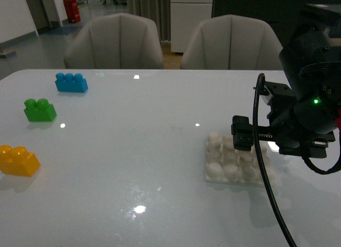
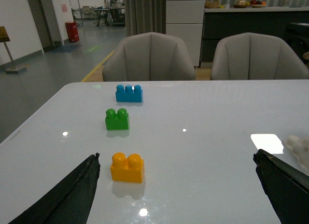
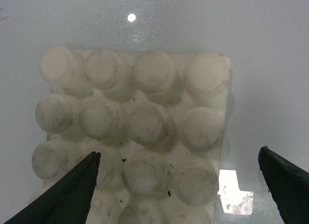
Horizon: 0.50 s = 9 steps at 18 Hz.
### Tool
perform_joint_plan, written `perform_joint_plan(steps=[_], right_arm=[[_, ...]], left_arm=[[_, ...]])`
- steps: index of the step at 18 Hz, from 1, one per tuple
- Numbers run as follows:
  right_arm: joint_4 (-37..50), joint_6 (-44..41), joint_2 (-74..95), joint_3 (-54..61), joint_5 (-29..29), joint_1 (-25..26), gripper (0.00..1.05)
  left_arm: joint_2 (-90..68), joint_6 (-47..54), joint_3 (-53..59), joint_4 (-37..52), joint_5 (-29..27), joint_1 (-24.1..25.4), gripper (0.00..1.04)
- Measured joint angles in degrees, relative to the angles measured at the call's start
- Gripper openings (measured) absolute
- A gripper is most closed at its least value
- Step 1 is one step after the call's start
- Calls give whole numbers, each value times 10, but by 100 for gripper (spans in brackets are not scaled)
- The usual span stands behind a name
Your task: Insert yellow block into base center
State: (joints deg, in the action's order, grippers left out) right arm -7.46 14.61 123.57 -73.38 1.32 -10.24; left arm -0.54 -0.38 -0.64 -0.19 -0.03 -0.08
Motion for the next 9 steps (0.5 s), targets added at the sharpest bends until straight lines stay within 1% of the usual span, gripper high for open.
perform_joint_plan(steps=[4, 9], right_arm=[[-16, 26, 25, -19, 2, -4, 98], [-15, 45, 38, -21, -4, -3, 98]], left_arm=[[0, 0, 0, 0, 0, 0, 98], [0, 0, 0, 0, 0, 0, 98]])
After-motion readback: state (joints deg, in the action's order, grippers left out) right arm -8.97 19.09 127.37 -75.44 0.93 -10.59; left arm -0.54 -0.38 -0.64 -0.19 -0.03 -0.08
